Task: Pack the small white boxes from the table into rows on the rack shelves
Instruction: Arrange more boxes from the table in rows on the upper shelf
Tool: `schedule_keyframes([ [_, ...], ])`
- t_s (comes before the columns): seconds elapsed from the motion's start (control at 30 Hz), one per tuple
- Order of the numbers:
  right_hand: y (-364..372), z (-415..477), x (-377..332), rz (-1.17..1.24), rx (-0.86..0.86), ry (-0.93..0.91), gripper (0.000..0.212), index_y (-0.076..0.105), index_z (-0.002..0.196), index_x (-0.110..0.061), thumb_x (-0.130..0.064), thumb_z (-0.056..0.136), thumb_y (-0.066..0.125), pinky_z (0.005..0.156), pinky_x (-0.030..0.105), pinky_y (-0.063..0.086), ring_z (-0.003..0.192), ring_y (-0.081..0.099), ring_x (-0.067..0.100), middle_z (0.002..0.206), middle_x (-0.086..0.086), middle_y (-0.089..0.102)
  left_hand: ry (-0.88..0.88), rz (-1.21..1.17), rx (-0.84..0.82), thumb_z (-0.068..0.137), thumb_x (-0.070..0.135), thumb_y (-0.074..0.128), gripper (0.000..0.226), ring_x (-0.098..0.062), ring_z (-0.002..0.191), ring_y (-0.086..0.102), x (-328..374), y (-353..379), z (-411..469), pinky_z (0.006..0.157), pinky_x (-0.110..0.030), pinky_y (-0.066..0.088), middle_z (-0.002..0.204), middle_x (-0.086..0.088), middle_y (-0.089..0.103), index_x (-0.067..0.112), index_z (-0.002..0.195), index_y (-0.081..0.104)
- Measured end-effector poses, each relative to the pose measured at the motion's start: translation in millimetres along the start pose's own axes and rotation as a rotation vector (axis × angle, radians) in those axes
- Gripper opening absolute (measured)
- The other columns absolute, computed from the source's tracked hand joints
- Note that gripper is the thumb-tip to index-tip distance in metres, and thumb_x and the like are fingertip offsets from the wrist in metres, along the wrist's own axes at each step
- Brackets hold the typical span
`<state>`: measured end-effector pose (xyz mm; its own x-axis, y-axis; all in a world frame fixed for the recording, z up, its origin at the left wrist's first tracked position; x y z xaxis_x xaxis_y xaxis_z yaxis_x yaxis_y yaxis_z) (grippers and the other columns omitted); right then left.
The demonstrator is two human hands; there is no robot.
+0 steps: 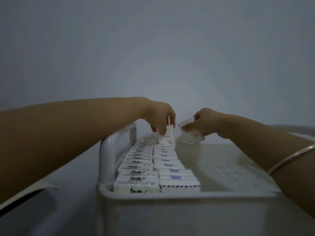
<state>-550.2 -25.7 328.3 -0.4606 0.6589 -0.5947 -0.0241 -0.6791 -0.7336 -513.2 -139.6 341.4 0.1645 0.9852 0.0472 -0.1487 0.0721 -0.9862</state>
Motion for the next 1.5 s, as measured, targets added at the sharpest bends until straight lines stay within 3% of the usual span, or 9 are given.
schedule_keyframes([
  [0.17,4,0,-1,-0.074,0.017,-0.001,0.044,0.066,0.107,-0.001,-0.031,0.077,0.079,0.081,0.033,0.049,0.101,0.063,0.027,0.108,0.013,0.067,-0.002,0.068,-0.098,0.088,0.007,0.063,0.036,-0.009,0.075,0.058,1,16,0,0.067,-0.022,0.055,0.113,-0.006,0.062,0.015,0.123,0.064],
  [0.3,2,0,-7,-0.116,0.083,-0.045,0.045,0.065,0.103,-0.005,-0.038,0.076,0.080,0.070,0.032,0.049,0.089,0.064,0.023,0.101,0.009,0.068,-0.040,0.101,-0.127,0.087,0.007,0.065,0.039,-0.009,0.073,0.059,-1,26,2,0.066,-0.022,0.056,0.116,-0.008,0.064,0.011,0.125,0.061],
  [0.4,9,0,-14,-0.141,0.099,-0.108,0.042,0.054,0.104,-0.016,-0.041,0.079,0.077,0.074,0.031,0.055,0.082,0.069,0.019,0.089,0.001,0.066,-0.076,0.119,-0.109,0.084,0.010,0.070,0.034,-0.010,0.071,0.060,-4,25,6,0.061,-0.019,0.054,0.112,-0.009,0.065,0.008,0.116,0.060],
  [0.57,7,4,-22,-0.236,0.179,-0.155,0.034,0.052,0.089,-0.021,-0.045,0.080,0.074,0.069,0.029,0.057,0.068,0.071,0.016,0.076,-0.003,0.066,-0.088,0.140,-0.177,0.088,0.009,0.065,0.019,-0.008,0.082,0.060,-7,28,1,0.077,-0.023,0.052,0.101,-0.001,0.067,0.013,0.106,0.069],
  [0.73,17,5,-26,-0.229,0.141,-0.193,0.033,0.054,0.078,-0.021,-0.044,0.078,0.077,0.066,0.028,0.058,0.061,0.071,0.013,0.070,-0.002,0.069,-0.123,0.103,-0.190,0.090,-0.001,0.048,0.035,-0.012,0.094,0.065,-8,26,-6,0.082,-0.024,0.055,0.102,0.002,0.070,0.016,0.109,0.072],
  [0.93,36,6,-27,-0.161,0.022,-0.191,0.031,0.055,0.088,-0.019,-0.037,0.078,0.079,0.074,0.031,0.059,0.066,0.072,0.015,0.078,0.004,0.073,-0.134,0.032,-0.198,0.092,0.003,0.052,0.025,-0.016,0.100,0.067,-4,24,-12,0.081,-0.027,0.056,0.097,-0.003,0.072,0.008,0.106,0.072],
  [1.07,54,2,-24,0.009,-0.130,-0.148,0.014,0.058,0.106,-0.011,-0.013,0.093,0.062,0.070,0.033,0.061,0.077,0.073,0.023,0.094,0.015,0.072,-0.131,0.032,-0.201,0.092,0.004,0.053,0.026,-0.016,0.101,0.068,-2,25,-14,0.084,-0.029,0.057,0.103,-0.007,0.072,0.004,0.110,0.071],
  [1.17,62,0,-19,0.112,-0.213,-0.094,0.024,0.057,0.109,-0.008,0.006,0.093,0.048,0.061,0.026,0.060,0.072,0.071,0.021,0.100,0.017,0.068,-0.130,0.035,-0.201,0.093,0.005,0.054,0.024,-0.016,0.100,0.069,-1,24,-15,0.082,-0.029,0.058,0.103,-0.007,0.073,0.005,0.108,0.072],
  [1.5,82,-5,-16,-0.080,-0.338,-0.060,0.040,0.059,0.122,-0.017,0.006,0.090,0.051,0.066,0.019,0.056,0.087,0.066,0.013,0.117,0.008,0.061,-0.132,0.029,-0.215,0.093,0.009,0.058,0.022,-0.016,0.099,0.067,-2,24,-16,0.073,-0.025,0.057,0.104,-0.006,0.072,0.006,0.110,0.071],
])
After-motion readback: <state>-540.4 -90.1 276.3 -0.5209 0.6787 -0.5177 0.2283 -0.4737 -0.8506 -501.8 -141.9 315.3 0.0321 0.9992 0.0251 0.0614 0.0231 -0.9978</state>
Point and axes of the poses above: each hand's wrist, its own z-axis towards the middle knuckle, its own y-axis out of the palm, x = y × z, the point moved 10 cm from there along z, towards the middle knuckle
